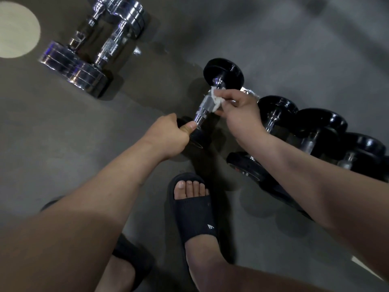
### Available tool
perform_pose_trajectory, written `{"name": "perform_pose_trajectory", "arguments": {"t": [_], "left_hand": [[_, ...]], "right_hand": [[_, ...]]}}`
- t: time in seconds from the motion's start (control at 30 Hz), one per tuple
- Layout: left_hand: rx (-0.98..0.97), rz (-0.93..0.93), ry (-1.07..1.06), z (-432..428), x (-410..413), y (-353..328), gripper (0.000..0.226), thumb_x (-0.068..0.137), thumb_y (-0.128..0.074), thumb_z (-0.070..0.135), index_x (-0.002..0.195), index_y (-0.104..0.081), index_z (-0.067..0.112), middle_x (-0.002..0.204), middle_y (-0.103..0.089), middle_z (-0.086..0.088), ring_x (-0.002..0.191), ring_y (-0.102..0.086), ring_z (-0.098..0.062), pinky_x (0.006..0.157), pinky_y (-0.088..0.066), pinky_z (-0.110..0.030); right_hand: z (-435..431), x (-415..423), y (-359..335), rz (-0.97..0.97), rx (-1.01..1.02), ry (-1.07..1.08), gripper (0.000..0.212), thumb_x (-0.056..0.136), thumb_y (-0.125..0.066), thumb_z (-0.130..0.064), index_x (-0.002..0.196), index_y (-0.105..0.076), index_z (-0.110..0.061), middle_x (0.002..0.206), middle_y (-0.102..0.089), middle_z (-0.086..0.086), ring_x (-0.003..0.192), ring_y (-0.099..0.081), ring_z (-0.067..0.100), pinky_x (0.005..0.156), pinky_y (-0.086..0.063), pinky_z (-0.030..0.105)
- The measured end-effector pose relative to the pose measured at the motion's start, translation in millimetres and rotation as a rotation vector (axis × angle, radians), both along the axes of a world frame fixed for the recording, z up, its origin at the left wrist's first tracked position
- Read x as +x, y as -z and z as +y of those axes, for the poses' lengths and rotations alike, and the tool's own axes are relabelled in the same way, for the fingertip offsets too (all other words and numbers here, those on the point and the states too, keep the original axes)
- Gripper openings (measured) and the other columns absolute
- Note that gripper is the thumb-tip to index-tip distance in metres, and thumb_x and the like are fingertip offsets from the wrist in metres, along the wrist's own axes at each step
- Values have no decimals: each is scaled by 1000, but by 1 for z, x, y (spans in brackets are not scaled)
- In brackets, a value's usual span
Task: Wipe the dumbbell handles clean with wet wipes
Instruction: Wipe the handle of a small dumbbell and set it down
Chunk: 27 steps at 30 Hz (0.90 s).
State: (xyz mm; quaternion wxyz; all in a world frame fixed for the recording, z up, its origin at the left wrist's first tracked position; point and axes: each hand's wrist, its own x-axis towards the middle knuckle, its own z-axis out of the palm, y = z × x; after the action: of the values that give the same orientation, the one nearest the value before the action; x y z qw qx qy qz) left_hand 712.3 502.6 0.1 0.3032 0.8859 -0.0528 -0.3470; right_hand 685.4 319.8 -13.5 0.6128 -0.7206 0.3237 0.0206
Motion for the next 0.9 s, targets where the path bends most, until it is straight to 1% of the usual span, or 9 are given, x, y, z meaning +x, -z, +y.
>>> {"name": "perform_pose_trajectory", "arguments": {"t": [0.13, 0.23, 0.27, 0.4, 0.5, 0.6, 0.67, 0.77, 0.9], "left_hand": [[-6, 5, -8, 0, -1, 0, 44, 99, -52, 49, 107, -61, 7, 105, -65, -10, 96, -58, -30, 75, -37, -31], [1, 7, -3, 1, 0, 0, 43, 100, -51, 49, 105, -60, 8, 105, -65, -13, 95, -57, -30, 73, -35, -31], [0, 9, -5, 1, -1, 0, 43, 99, -51, 49, 106, -60, 8, 105, -65, -13, 95, -58, -30, 73, -35, -30], [6, 11, -3, 0, -1, 0, 44, 99, -52, 51, 107, -60, 8, 106, -64, -12, 95, -58, -29, 74, -37, -31], [5, 11, -3, -1, -2, 0, 44, 98, -53, 51, 108, -60, 9, 108, -64, -12, 94, -58, -28, 74, -38, -31], [7, 15, -4, 0, -2, 1, 45, 98, -53, 52, 109, -60, 8, 110, -63, -13, 96, -58, -28, 75, -37, -30], [14, 19, 2, 0, -2, 1, 46, 98, -52, 53, 111, -59, 9, 114, -62, -13, 98, -57, -28, 77, -36, -29], [13, 20, -1, 0, -2, 1, 47, 98, -53, 52, 113, -59, 9, 116, -62, -14, 101, -58, -29, 78, -36, -29], [4, 26, -5, 0, -2, 5, 45, 97, -54, 52, 109, -59, 9, 113, -63, -14, 95, -57, -28, 76, -36, -29]], "right_hand": [[2, 6, 2, 3, -165, -4, 32, 89, -62, -5, 106, -70, -30, 97, -66, -5, 92, -71, 18, 89, -59, 38], [0, 8, 8, 6, -272, -6, 11, 83, -68, -30, 91, -72, -37, 109, -66, 2, 94, -70, 15, 90, -58, 39], [1, 7, 8, 8, -320, -34, 8, 84, -68, -33, 88, -72, -39, 112, -65, 2, 96, -68, 12, 91, -58, 37], [3, 0, 10, -64, -459, -105, 9, 92, -66, -37, 96, -71, -31, 106, -65, -2, 94, -65, 7, 89, -56, 32], [5, 1, 9, -103, -438, -105, 9, 90, -67, -34, 98, -62, -34, 97, -63, -4, 89, -64, 9, 84, -56, 33], [3, 8, 9, -115, -584, -186, 18, 94, -60, -26, 111, -63, -28, 98, -58, 0, 92, -59, 19, 83, -51, 34], [1, 11, 9, -116, -672, -244, 23, 98, -54, -22, 116, -67, -22, 105, -52, 1, 94, -57, 20, 84, -45, 25], [3, 5, 13, -159, -732, -299, 25, 100, -54, -18, 117, -71, -13, 106, -51, 1, 93, -54, 12, 82, -37, 6], [7, -9, 16, -229, -640, -223, 24, 98, -60, -14, 117, -74, -11, 107, -60, 3, 96, -59, 9, 90, -44, 11]]}}
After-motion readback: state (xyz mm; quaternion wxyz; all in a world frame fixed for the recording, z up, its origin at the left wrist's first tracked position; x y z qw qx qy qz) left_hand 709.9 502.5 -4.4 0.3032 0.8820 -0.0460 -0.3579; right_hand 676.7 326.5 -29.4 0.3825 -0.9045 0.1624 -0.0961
